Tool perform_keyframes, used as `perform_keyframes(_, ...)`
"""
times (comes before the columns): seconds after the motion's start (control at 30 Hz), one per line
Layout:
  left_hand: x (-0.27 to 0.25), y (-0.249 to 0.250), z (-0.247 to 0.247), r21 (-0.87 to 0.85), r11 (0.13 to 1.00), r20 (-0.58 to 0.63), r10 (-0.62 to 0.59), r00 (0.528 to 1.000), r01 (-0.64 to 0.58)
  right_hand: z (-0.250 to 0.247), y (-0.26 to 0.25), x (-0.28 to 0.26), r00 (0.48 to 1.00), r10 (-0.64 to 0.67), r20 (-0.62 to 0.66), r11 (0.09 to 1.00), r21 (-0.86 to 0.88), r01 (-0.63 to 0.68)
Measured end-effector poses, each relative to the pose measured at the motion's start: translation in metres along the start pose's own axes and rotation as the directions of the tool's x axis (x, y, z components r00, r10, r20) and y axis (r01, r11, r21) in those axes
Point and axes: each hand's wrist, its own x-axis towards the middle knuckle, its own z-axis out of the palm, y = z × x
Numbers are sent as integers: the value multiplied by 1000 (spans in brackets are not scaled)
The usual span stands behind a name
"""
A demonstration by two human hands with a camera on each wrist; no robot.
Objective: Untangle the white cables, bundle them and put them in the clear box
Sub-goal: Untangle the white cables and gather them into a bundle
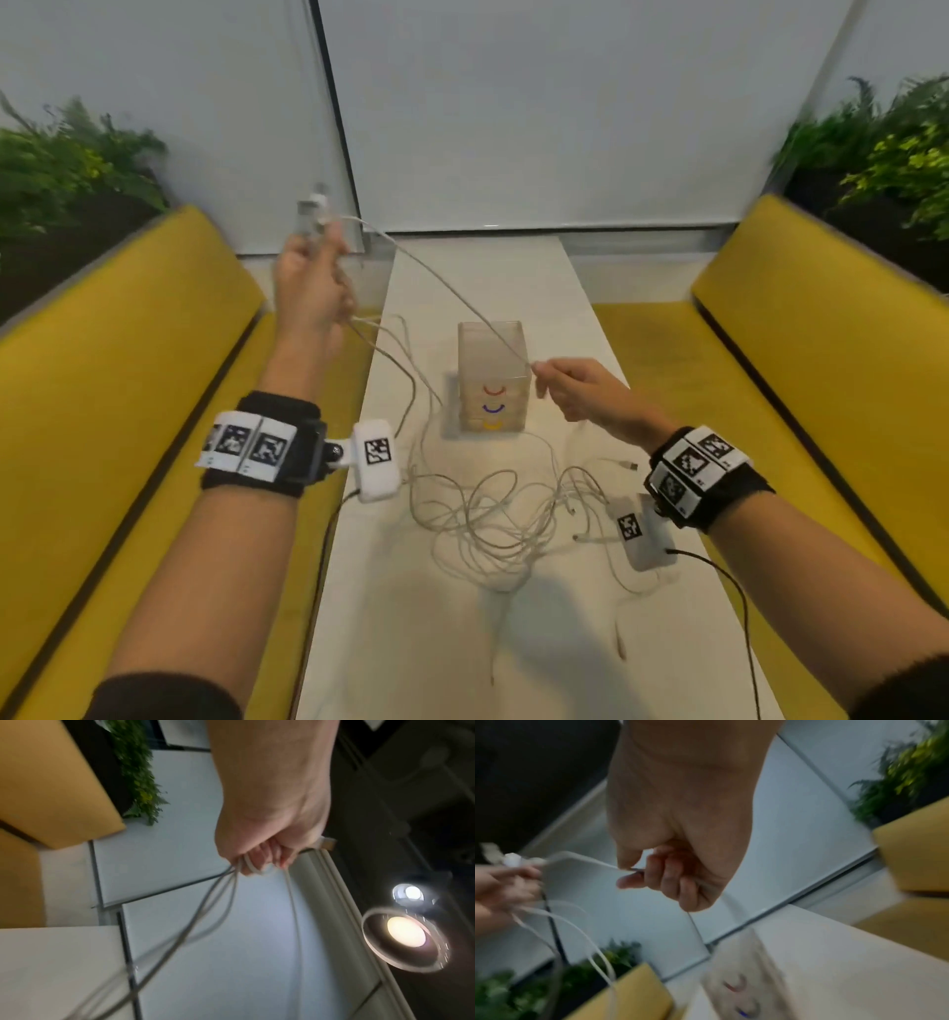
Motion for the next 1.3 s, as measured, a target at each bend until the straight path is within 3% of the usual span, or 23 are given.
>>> perform_keyframes(0.1, 19, 4, -11, 47, 997, -187, 69, 980, -62, 1, 25, -7, 996, 70, -58, 996, -57, -73)
perform_keyframes(0.17, 10, 1, -6, 207, 968, -156, 173, 972, -139, 5, 27, -7, 990, 85, -112, 988, -119, -99)
perform_keyframes(0.27, -20, -14, 16, 325, 912, 4, 262, 965, -249, 12, 13, -1, 985, 72, -157, 993, -79, -86)
perform_keyframes(0.33, -41, -30, 34, 358, 884, 212, 235, 949, -300, 16, -2, 4, 989, 56, -134, 997, 63, -48)
perform_keyframes(0.43, -67, -55, 56, 409, 847, 514, 94, 852, -340, 20, -21, 10, 1000, -9, -18, 978, 209, 12)
perform_keyframes(0.5, -74, -69, 63, 464, 815, 603, -3, 798, -348, 22, -27, 7, 999, -41, 34, 961, 273, 31)
perform_keyframes(0.57, -75, -74, 64, 518, 788, 627, -85, 775, -332, 18, -26, 1, 997, -35, 67, 950, 312, 12)
perform_keyframes(0.63, -67, -73, 61, 581, 729, 645, -143, 750, -362, 9, -20, -9, 984, -16, 180, 943, 329, -44)
perform_keyframes(0.7, -64, -67, 56, 632, 648, 690, -220, 690, -425, -3, -10, -19, 945, 47, 324, 941, 303, -150)
perform_keyframes(0.77, -62, -60, 49, 658, 594, 726, -338, 599, -462, -17, 6, -27, 913, 165, 373, 943, 213, -257)
perform_keyframes(0.9, -60, -45, 27, 706, 557, 703, -625, 339, -438, -41, 62, -42, 903, 388, 183, 920, -14, -392)
perform_keyframes(0.93, -59, -44, 22, 732, 538, 670, -679, 300, -418, -45, 79, -45, 889, 440, 128, 898, -75, -433)
perform_keyframes(0.97, -57, -44, 19, 758, 521, 640, -708, 297, -393, -48, 95, -49, 867, 490, 85, 868, -136, -477)
perform_keyframes(1.0, -54, -47, 16, 778, 512, 622, -708, 334, -363, -48, 111, -54, 840, 539, 62, 832, -194, -520)
perform_keyframes(1.07, -47, -57, 13, 777, 556, 622, -605, 498, -295, -44, 140, -61, 778, 624, 68, 754, -314, -577)
perform_keyframes(1.13, -44, -66, 14, 705, 681, 609, -437, 662, -199, -36, 159, -68, 727, 677, 117, 698, -417, -582)
perform_keyframes(1.17, -44, -69, 16, 657, 739, 583, -372, 722, -149, -30, 164, -71, 711, 689, 145, 681, -467, -564)
perform_keyframes(1.23, -44, -73, 19, 569, 821, 505, -316, 803, -35, -19, 170, -78, 708, 678, 197, 679, -535, -502)
perform_keyframes(1.3, -46, -75, 23, 501, 865, 473, -293, 831, 20, -3, 173, -83, 754, 605, 255, 723, -573, -387)
